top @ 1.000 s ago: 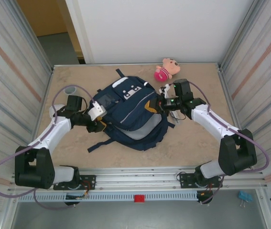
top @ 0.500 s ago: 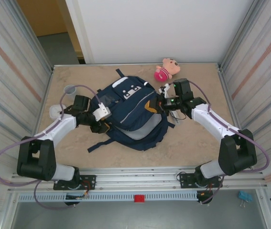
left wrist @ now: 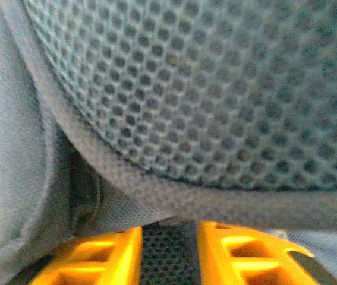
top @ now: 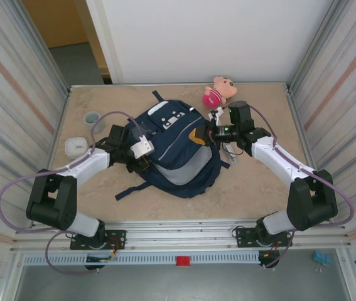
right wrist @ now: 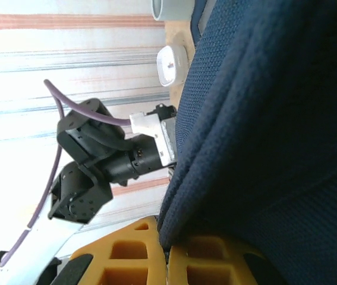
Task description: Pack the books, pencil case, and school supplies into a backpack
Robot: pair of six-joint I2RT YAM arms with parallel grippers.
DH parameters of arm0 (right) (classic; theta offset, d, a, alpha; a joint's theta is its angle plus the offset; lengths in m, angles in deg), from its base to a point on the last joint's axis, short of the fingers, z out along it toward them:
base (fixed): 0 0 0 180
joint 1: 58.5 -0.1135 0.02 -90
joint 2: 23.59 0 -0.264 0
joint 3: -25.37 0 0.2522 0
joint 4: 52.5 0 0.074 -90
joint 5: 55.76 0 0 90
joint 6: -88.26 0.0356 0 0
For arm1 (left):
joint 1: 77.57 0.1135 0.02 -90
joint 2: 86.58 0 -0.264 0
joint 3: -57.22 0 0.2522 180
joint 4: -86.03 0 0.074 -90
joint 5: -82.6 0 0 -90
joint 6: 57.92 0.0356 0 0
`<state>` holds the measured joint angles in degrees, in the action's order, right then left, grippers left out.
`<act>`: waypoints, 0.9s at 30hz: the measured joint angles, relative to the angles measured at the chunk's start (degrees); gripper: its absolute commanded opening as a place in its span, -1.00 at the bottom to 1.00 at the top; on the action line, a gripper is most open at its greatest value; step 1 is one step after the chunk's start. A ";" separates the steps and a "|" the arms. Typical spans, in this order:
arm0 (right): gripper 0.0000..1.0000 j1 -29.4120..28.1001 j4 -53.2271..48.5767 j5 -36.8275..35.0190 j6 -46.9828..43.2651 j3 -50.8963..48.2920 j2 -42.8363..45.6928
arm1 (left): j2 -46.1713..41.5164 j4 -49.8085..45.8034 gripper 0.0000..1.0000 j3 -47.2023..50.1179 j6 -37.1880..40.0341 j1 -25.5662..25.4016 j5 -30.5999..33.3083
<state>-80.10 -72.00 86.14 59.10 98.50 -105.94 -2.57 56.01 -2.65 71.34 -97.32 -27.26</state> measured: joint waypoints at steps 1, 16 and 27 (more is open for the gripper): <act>-1.00 0.04 0.11 0.00 0.17 0.00 0.00 | -0.07 0.33 -0.73 0.39 -0.35 -0.59 -0.33; -1.00 2.64 -1.40 1.68 -1.90 0.15 -0.09 | -10.23 0.59 -0.36 3.69 -2.60 -2.86 -10.14; -1.00 5.88 -21.46 8.57 -23.67 8.37 -5.16 | -5.49 -3.17 0.89 -5.60 13.38 5.51 -5.77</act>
<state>-74.22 -93.46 94.71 35.42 106.88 -111.09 -8.06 52.85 -8.25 84.72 -91.81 -33.03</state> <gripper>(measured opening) 0.066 0.923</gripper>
